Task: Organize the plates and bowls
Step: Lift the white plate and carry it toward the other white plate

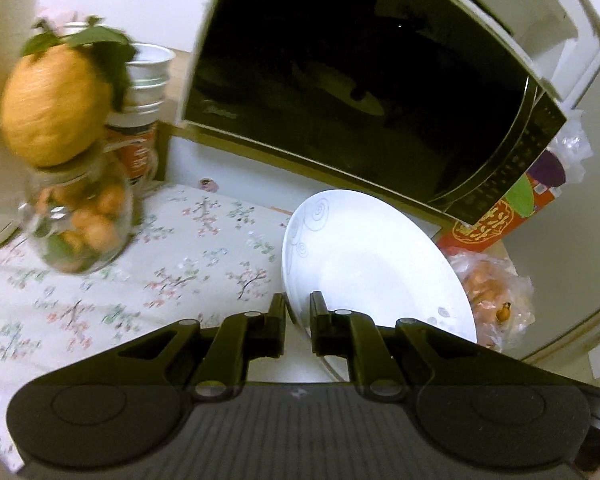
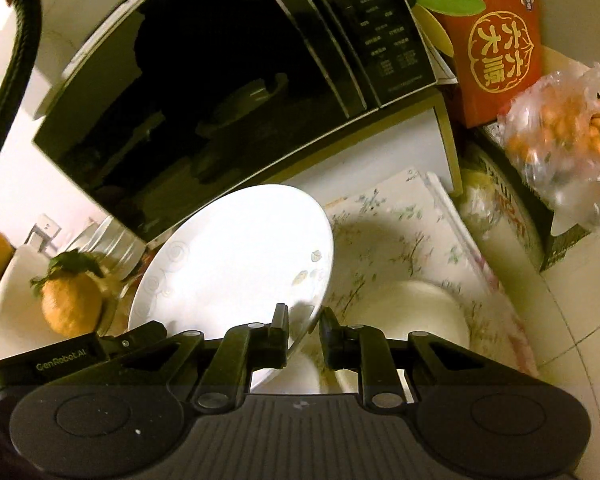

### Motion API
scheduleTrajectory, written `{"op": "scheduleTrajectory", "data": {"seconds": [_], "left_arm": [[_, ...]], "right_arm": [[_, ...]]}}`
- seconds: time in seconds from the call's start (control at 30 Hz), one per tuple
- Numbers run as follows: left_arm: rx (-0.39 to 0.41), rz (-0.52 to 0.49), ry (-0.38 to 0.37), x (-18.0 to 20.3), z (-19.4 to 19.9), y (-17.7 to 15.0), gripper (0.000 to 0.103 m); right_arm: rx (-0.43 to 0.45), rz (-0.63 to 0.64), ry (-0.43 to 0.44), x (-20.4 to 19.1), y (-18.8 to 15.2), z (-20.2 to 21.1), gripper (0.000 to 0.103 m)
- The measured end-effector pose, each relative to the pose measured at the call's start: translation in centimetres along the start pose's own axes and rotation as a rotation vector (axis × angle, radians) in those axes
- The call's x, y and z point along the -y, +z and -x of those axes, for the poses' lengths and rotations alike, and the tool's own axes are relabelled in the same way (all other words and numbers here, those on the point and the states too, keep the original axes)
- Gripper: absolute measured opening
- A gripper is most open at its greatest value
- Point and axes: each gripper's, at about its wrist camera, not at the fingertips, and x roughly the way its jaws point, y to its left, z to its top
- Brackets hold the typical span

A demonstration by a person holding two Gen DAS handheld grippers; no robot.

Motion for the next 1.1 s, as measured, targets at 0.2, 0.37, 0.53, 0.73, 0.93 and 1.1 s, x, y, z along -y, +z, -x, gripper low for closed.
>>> {"op": "scheduleTrajectory", "data": {"seconds": [0.2, 0.37, 0.53, 0.73, 0.93, 1.1], "left_arm": [[0.032, 0.023, 0.005, -1.7, 3.5, -1.5, 0.010], [0.061, 0.010, 0.024, -2.9, 6.1, -2.6, 0.010], [0.056, 0.030, 0.027, -4.6, 8.0, -4.3, 0.010], [0.058, 0.033, 0.058, -6.7, 10.8, -6.8, 0.010], [0.059, 0.044, 0.080, -8.4, 13.0, -8.8, 0.010], [0.036, 0.062, 0.096, -10.0, 13.8, -10.4, 0.010]], "right_arm": [[0.029, 0.052, 0.023, -2.7, -1.7, 3.0, 0.017], [0.030, 0.080, 0.042, -4.1, -3.5, 4.4, 0.017], [0.015, 0.095, 0.053, -5.2, -5.7, 5.5, 0.017], [-0.014, 0.108, 0.066, -6.3, -8.7, 6.5, 0.017], [-0.044, 0.141, 0.087, -7.5, -11.5, 7.3, 0.017], [-0.080, 0.166, 0.094, -8.1, -13.9, 7.5, 0.018]]}}
